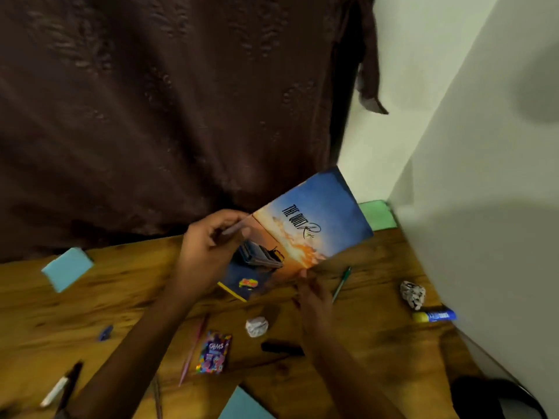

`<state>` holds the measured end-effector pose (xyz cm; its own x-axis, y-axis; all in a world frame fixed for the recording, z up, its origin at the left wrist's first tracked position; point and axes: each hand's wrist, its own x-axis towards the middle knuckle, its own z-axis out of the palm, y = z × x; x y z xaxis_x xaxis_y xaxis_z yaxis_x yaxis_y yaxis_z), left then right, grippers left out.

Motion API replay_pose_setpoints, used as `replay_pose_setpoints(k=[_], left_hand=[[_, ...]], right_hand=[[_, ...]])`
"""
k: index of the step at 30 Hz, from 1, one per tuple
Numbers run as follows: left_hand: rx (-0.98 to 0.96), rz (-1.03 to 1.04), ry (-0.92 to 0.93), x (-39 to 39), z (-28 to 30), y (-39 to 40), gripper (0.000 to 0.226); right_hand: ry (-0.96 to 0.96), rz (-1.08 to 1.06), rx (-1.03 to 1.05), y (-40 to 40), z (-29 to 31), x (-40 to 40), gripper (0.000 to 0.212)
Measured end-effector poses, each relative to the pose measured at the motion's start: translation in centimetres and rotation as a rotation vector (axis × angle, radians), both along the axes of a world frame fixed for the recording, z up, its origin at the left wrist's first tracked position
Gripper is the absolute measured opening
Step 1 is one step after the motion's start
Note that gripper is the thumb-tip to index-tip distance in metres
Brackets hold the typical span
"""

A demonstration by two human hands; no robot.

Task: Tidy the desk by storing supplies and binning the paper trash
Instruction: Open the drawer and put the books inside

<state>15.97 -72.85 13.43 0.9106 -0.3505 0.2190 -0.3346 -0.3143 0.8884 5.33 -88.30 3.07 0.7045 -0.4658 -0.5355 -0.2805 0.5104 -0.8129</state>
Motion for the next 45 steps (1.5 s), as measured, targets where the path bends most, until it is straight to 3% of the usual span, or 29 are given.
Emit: replay_pose_setpoints(k=[8, 13, 16, 21, 31, 36, 40, 45], left_hand=[[-0.438, 0.438, 0.166, -11.5, 1.6, 13.6, 0.021], [-0.645, 0.786, 0.183, -20.5, 1.4, 20.7, 0.017], [-0.679, 0.962, 0.092, -25.8, 1.2, 23.5, 0.014], [-0.638, 1.283, 0.061, -35.8, 1.8, 25.3, 0.020], [-0.654, 1.885, -0.042, -55.5, 1.6, 22.8, 0.016], [-0.702, 2.054, -0.114, -63.1, -0.2, 22.4, 0.020], [-0.714, 2.047, -0.128, -68.2, -0.9, 24.5, 0.020], [-0.698, 2.035, -0.109, -75.9, -1.8, 29.1, 0.018]], right_hand=[[-0.259, 0.160, -0.268, 9.9, 5.2, -4.3, 0.012], [-0.430, 0.418, -0.401, 17.5, 7.6, -4.7, 0.025], [-0.514, 0.583, -0.341, 21.9, 7.8, -5.4, 0.008], [-0.645, 0.940, -0.206, 27.8, 7.6, -9.2, 0.006], [-0.697, 1.527, 0.000, 36.4, 7.0, -24.2, 0.008], [-0.743, 1.693, -0.058, 39.1, 6.9, -31.1, 0.016], [-0.760, 1.745, -0.097, 41.4, 6.9, -35.9, 0.004], [-0.738, 1.775, -0.167, 44.9, 5.9, -43.2, 0.008]])
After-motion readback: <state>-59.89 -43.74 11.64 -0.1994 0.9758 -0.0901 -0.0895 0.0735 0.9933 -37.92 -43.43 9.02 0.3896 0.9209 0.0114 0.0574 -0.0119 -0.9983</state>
